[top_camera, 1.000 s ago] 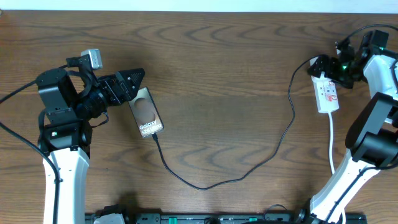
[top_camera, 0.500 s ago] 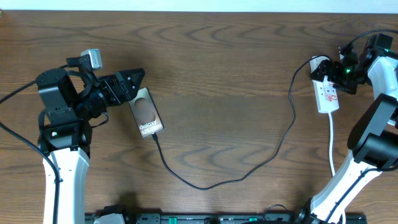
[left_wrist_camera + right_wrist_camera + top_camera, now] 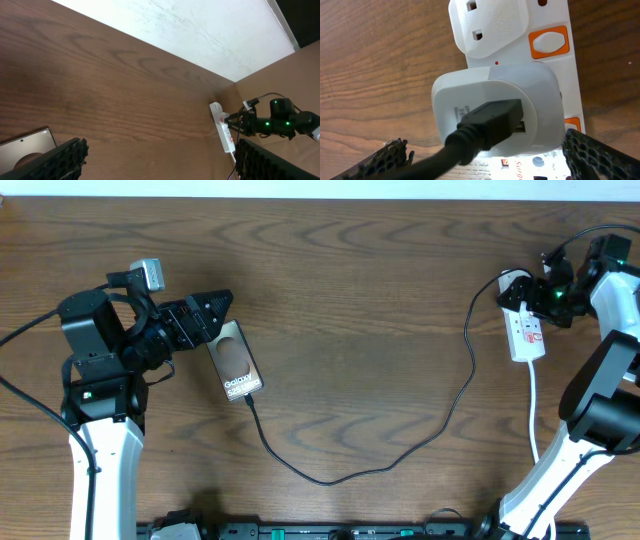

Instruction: Plug charger to phone and switch on socket

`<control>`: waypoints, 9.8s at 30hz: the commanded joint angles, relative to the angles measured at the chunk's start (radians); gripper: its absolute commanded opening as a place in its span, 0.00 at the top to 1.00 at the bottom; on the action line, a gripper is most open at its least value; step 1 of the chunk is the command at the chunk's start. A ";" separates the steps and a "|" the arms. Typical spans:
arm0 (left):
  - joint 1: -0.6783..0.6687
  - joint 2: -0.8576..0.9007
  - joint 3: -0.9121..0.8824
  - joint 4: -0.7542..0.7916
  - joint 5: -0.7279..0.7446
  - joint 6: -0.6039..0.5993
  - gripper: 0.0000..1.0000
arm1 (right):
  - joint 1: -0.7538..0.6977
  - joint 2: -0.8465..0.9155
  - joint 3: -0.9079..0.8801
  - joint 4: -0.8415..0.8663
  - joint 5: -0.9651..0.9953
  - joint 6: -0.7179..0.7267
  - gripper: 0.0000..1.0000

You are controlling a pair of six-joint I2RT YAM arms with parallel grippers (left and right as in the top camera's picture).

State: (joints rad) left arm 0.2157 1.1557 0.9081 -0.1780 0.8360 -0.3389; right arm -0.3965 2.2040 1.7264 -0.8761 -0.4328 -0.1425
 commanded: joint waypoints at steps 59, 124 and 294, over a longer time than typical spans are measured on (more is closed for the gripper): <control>0.003 0.000 0.006 -0.024 0.002 0.017 0.05 | 0.045 0.008 -0.021 0.003 -0.146 0.038 0.04; 0.003 0.000 0.006 -0.024 0.002 0.017 0.05 | -0.075 -0.502 -0.103 -0.198 0.237 0.209 0.01; -0.133 -1.152 -0.904 0.118 -0.691 0.257 0.05 | 0.241 -2.164 -1.721 0.808 0.311 0.171 0.01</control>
State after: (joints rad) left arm 0.0875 0.0105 0.0174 -0.0200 0.1310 -0.0959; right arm -0.1612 0.0917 0.0067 -0.0612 -0.1364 0.0437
